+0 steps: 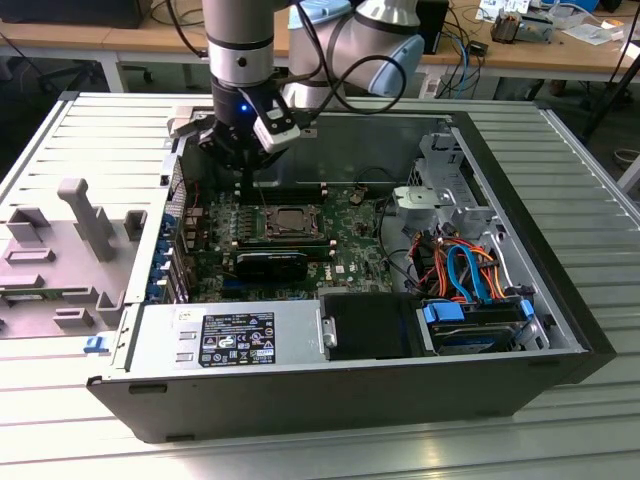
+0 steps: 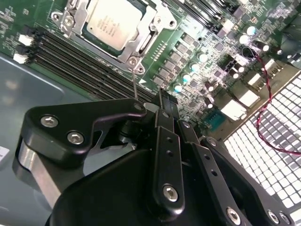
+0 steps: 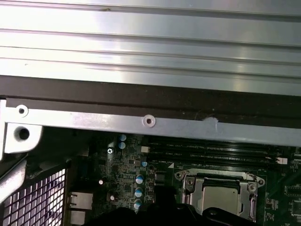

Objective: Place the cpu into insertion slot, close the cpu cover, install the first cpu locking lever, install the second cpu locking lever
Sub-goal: 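Install the first cpu locking lever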

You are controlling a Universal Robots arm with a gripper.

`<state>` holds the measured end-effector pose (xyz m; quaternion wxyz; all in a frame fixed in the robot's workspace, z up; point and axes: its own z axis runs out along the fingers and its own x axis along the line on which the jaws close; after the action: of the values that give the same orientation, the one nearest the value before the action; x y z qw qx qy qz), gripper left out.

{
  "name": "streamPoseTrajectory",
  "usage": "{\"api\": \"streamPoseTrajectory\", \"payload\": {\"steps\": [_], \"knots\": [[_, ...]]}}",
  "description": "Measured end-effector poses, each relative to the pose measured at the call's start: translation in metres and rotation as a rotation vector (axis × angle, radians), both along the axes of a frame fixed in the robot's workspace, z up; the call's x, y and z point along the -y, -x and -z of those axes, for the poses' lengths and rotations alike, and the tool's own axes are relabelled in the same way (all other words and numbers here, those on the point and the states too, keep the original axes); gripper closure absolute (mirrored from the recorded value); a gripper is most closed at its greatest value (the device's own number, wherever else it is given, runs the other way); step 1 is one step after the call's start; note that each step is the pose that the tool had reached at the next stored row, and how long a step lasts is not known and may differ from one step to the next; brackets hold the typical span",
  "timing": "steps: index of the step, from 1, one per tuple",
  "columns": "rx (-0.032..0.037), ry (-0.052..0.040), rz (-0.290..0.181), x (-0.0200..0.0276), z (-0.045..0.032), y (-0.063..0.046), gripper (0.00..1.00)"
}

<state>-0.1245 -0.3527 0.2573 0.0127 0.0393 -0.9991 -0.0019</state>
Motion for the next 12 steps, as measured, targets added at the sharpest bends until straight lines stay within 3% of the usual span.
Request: {"api": "streamPoseTrajectory", "payload": {"steps": [12], "knots": [[-0.0036,0.0000,-0.003,-0.0005,0.0000,-0.015,0.89]]}}
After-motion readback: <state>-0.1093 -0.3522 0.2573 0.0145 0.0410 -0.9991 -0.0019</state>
